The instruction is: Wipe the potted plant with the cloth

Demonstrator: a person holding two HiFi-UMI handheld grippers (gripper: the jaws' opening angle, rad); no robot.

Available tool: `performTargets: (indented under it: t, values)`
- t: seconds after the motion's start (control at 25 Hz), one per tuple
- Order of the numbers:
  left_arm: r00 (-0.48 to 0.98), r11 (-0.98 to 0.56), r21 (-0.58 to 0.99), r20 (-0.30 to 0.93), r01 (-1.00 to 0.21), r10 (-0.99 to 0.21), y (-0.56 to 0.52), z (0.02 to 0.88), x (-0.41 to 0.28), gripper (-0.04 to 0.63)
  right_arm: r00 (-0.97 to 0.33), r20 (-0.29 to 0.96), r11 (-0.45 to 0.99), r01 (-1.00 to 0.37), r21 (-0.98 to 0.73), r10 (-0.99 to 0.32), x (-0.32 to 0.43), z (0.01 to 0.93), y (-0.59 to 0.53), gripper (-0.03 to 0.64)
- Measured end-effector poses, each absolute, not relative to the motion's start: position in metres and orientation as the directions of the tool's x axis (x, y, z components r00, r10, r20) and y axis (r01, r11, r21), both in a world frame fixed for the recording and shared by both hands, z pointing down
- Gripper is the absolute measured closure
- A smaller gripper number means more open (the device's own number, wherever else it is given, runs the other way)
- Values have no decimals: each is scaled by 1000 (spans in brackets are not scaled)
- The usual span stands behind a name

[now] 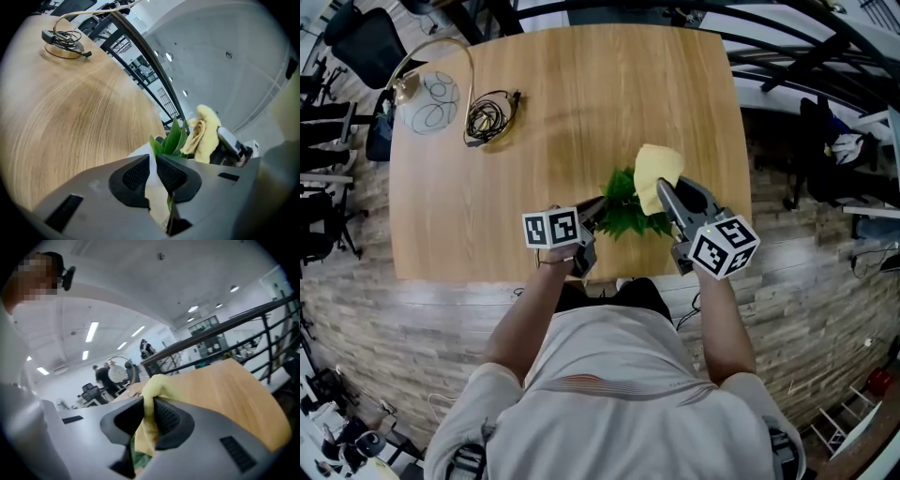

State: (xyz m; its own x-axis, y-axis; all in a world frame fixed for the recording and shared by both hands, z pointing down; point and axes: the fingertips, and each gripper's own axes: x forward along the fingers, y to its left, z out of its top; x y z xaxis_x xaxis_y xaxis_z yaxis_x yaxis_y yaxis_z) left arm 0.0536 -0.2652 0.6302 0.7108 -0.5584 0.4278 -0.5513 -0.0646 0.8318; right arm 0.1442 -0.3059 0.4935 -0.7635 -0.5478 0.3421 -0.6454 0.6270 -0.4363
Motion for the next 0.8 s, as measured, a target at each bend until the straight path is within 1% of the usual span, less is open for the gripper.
performTargets:
  t: [0.08, 0.12, 0.16, 0.24, 0.28, 0.36, 0.44, 0.64, 0.72, 0.8]
  values:
    - [709, -63, 831, 429, -552, -560, -266, 630, 52, 543, -842, 311, 720, -538, -437, -440, 110, 483, -293, 507]
    - [708, -63, 831, 429, -553, -562, -266, 630, 52, 543, -852, 322, 736, -520, -434, -412, 100, 486, -291, 508]
    - [707, -63, 830, 429, -554, -563, -266, 630, 52, 543, -843, 349, 729, -532, -430, -410, 97, 495, -294, 508]
    - [706, -65, 828, 431, -557, -561, -265, 630, 54, 543, -797, 395, 665, -601, -443, -457, 109, 514, -311, 508]
    - [706, -67, 826, 433, -560, -560, -265, 630, 54, 543, -781, 392, 624, -624, -470, -486, 119, 517, -321, 508]
    - [704, -69, 823, 436, -564, -560, -265, 630, 54, 543, -778, 337, 569, -621, -538, -530, 135, 505, -339, 508]
    - [703, -69, 821, 437, -566, -561, -265, 631, 53, 543, -772, 287, 552, -615, -563, -567, 146, 488, -351, 508]
    - [698, -62, 819, 443, -570, -563, -267, 630, 54, 545, -661, 281, 441, -702, -560, -695, 193, 477, -364, 508]
    - [691, -74, 813, 440, -578, -573, -269, 628, 53, 547, -656, 264, 443, -702, -557, -707, 204, 470, -358, 508]
    - [677, -99, 802, 422, -589, -603, -273, 620, 49, 546, -670, 244, 483, -698, -529, -701, 207, 459, -348, 508]
